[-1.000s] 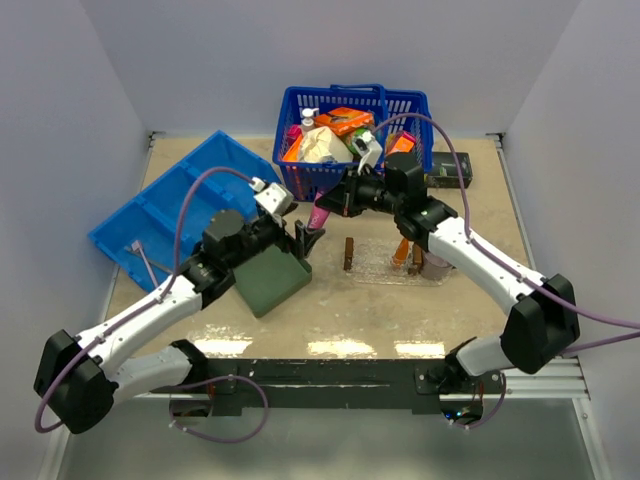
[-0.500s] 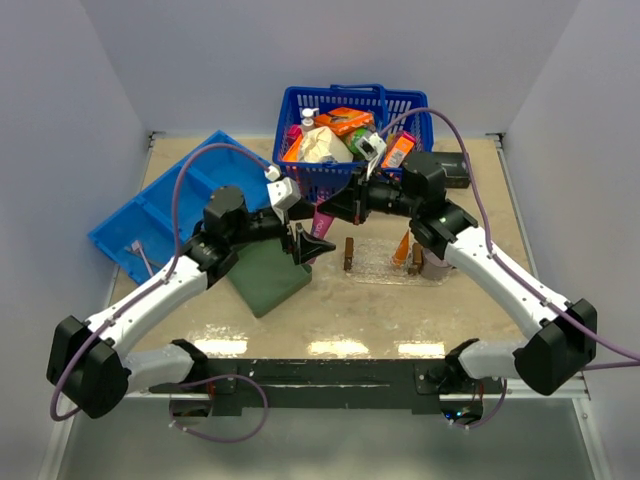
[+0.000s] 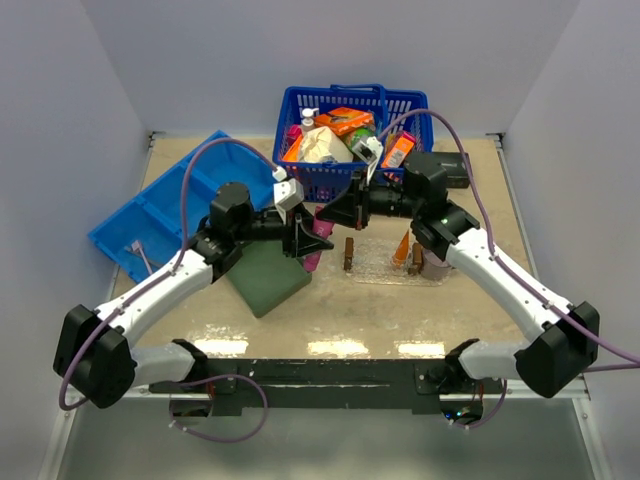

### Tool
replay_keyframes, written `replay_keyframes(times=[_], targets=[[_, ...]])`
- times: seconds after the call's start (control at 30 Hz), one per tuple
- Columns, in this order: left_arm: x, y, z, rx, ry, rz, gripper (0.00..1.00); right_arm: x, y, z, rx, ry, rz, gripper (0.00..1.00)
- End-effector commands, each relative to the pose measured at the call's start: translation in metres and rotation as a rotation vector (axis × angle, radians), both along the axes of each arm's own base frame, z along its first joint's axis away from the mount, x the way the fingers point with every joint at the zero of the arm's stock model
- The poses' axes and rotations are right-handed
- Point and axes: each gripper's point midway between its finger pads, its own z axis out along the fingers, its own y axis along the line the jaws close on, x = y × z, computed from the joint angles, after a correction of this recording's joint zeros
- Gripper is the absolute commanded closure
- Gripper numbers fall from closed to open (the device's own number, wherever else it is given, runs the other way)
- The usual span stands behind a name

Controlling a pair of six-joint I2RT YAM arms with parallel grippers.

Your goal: Prepare toiletry sets of a toothbrush and toothpaste on the tray

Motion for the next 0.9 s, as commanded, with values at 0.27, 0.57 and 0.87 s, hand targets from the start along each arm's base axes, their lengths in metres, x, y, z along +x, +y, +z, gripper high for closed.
replay_keyframes(times=[0.27,0.57,0.87], targets=[[0.000,-0.006,0.017,-0.029,-0.029,-0.043,0.47,-0.003,-0.004,0.031,0.050,-0.111,0.004,1.00],[0.045,0.018,0.022,0.002,-0.083,0.269,0.00,0.034,-0.037,0.025,-0.041,-0.154,-0.317,1.00],[0.098,0.096,0.043,-0.066,-0.129,0.745,0.00,0.068,-0.119,0.008,-0.189,-0.178,-0.810,1.00]])
